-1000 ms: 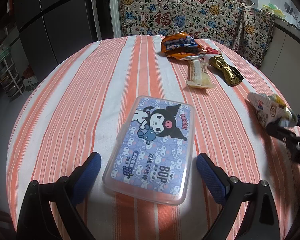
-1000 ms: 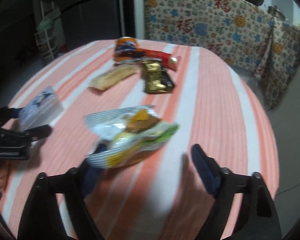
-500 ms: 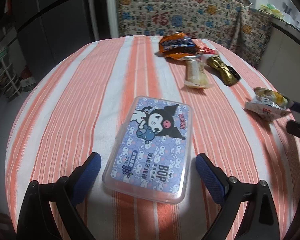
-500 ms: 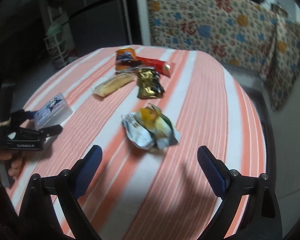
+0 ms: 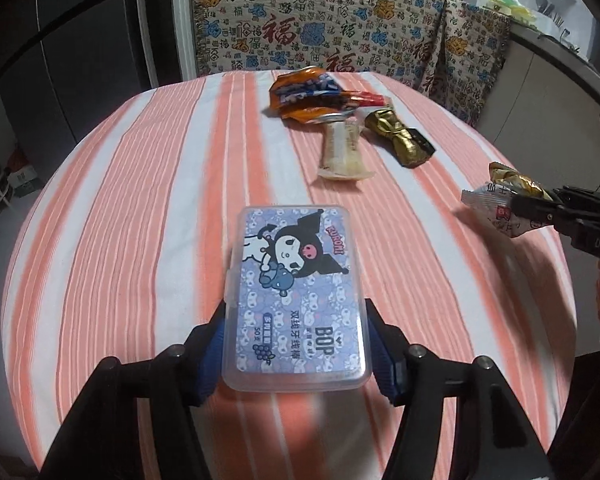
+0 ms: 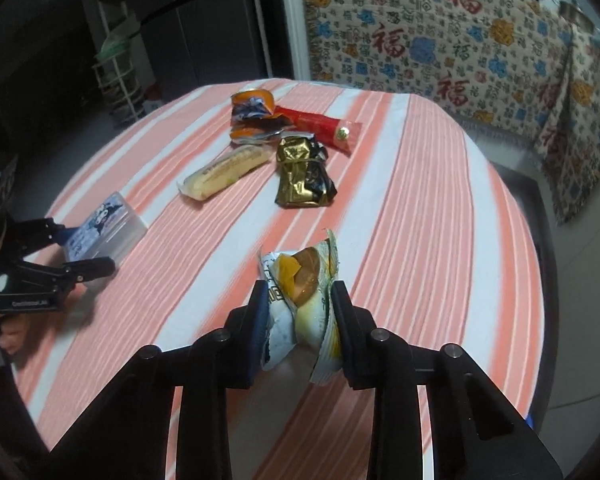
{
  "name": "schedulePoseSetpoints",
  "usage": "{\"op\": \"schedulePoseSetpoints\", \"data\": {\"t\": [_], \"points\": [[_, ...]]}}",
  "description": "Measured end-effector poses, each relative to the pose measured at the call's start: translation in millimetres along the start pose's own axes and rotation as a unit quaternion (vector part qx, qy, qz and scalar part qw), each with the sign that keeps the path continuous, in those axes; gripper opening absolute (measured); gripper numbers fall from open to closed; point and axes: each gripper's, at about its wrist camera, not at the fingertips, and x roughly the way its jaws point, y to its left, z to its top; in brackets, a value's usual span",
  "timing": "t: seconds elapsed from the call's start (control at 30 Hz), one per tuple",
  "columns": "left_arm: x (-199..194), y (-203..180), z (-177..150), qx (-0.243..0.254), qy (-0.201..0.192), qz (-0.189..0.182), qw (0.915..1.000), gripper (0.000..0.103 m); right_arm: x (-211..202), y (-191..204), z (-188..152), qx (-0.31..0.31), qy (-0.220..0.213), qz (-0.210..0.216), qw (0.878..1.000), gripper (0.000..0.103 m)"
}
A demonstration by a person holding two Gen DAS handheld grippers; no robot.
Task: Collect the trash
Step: 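Lift the plastic box with the left tool while the right tool carries the wrapper to the basket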
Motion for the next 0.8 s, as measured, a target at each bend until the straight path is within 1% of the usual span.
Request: {"op": "schedulePoseSetpoints", "data": {"t": [0.13,0.23,0.43,0.5,0.67,0.8], "points": [[-11,-24,-7,0.004,-0.012,-0.017,0.9998,0.062,-21,-9,-10,0.025,-0.014,0.006,1.000,0.028],[-14,-46,-10,-0.004,-0.014,-0.041,0.9991,0.062,-29,-15,-19,0.040,-0.016,0.005,0.999,0.028],[-17,-107,-7,0.017,-0.017,-0.076,0.9968,0.062,-59,-42,-38,0.077,-0.037,-0.002,0.996,0.028],[-17,-133,-4,0.028,-0.015,-0.092,0.9952,0.062,-70,-57,-46,0.094,-0.044,-0.014,0.995,0.028],[-14,-204,1,0.072,-0.013,-0.129,0.9890,0.062,-105,-114,-79,0.151,-0.051,-0.066,0.985,0.028],[-8,-262,8,0.102,-0.009,-0.162,0.9814,0.062,-133,-163,-114,0.205,-0.047,-0.118,0.971,0.028]]}}
